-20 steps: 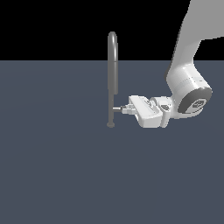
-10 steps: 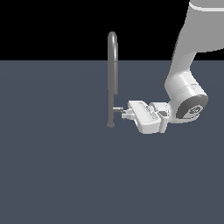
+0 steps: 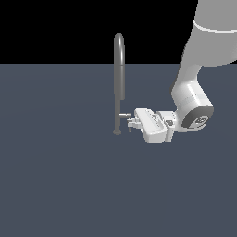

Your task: Turn on the faucet by rotating a designated handle.

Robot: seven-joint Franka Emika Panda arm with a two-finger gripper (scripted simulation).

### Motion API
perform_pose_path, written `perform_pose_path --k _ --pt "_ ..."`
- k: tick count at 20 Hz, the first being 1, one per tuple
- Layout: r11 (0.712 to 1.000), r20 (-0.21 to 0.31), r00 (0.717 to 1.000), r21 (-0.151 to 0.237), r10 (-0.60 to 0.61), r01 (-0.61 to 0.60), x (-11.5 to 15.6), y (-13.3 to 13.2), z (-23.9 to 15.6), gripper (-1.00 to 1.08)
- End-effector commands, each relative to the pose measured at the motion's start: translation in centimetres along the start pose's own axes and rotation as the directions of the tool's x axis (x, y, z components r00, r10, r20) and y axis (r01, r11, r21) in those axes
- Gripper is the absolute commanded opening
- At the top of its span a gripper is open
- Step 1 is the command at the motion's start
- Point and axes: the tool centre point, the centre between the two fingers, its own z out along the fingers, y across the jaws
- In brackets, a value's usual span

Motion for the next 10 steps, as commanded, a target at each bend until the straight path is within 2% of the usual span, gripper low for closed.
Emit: perform_pose_path --k 1,10 --pt "1.000 0.000 1.000 0.001 0.001 -0.001 0.0 0.0 0.0 -1.00" --pt "1.000 -0.004 1.000 0.008 0.026 -0.026 2.8 -1.0 -0.1 -1.00"
